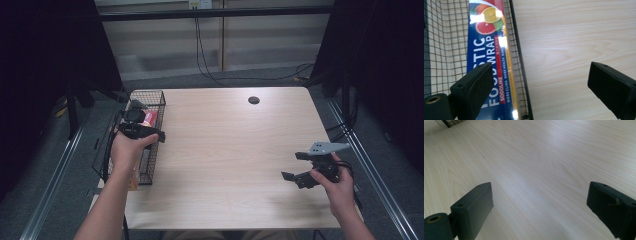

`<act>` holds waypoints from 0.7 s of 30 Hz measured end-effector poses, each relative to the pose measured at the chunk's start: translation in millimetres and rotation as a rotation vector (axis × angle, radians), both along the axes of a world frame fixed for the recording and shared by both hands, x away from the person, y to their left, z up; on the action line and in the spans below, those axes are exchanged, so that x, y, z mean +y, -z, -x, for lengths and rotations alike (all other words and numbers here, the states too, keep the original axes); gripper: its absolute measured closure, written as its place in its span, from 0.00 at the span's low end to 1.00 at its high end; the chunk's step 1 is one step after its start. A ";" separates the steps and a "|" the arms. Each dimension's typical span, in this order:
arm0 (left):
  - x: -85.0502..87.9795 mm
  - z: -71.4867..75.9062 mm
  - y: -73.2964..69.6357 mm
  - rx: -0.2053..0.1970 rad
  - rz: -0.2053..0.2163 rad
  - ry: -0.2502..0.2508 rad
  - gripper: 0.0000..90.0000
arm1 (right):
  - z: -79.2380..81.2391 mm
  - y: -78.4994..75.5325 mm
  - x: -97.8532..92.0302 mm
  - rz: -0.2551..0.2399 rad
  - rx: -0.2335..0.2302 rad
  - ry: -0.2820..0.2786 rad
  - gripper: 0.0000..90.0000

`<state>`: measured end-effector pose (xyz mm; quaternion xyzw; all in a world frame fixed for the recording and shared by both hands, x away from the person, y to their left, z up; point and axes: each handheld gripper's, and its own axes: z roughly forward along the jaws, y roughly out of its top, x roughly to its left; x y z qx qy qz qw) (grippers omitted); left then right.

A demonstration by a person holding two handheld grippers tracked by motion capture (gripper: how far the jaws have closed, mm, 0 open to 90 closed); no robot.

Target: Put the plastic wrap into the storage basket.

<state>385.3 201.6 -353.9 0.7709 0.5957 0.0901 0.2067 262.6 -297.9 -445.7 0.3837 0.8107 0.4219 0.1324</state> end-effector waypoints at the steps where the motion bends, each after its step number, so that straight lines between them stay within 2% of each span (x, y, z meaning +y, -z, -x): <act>1: -1.1 0.7 -0.7 -0.007 0.001 0.007 0.07 | -0.1 0.0 0.0 0.000 0.001 -0.001 0.07; 7: -12.0 5.4 -4.3 -0.034 0.028 0.046 0.07 | 0.1 0.0 0.2 -0.002 0.003 -0.003 0.07; 16: -26.8 10.0 -6.0 -0.053 0.035 0.113 0.07 | 0.1 -0.1 0.2 -0.001 0.003 -0.003 0.07; 18: -31.5 11.2 -5.7 -0.062 0.055 0.122 0.07 | 0.1 -0.1 0.1 -0.001 0.003 -0.003 0.07; 19: -32.9 11.5 -5.7 -0.063 0.045 0.134 0.07 | -0.1 -0.1 0.1 -0.001 0.000 -0.003 0.07; 21: -36.0 12.1 -5.1 -0.073 0.050 0.147 0.07 | 0.0 -0.4 -0.3 -0.002 0.002 -0.004 0.07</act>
